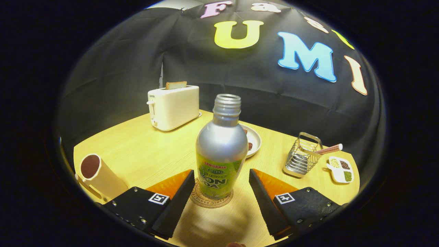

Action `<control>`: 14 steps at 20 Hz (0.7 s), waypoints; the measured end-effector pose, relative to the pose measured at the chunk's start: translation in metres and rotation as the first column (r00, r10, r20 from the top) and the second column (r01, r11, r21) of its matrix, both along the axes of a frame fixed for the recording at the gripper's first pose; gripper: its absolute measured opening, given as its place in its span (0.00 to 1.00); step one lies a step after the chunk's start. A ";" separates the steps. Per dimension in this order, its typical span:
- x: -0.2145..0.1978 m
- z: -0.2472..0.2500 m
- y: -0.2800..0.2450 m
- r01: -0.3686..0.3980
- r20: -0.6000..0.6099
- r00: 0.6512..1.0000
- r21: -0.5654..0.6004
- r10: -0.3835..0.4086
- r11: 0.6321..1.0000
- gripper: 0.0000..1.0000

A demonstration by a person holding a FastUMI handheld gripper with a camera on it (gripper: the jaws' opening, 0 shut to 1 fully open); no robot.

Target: Take the bottle from table, then pour the juice into the cup, finally place the bottle on the coaster

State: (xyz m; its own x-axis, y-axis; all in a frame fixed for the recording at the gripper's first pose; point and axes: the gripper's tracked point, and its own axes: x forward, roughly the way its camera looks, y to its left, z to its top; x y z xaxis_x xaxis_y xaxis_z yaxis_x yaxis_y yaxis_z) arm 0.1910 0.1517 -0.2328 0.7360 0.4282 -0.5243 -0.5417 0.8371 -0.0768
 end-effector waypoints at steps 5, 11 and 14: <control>-0.031 0.042 -0.014 0.057 0.040 0.997 0.040 -0.058 0.998 0.97; -0.063 0.099 -0.033 0.136 0.091 0.985 0.086 -0.143 0.987 0.96; -0.080 0.127 -0.045 0.203 0.105 0.971 0.117 -0.215 0.972 0.96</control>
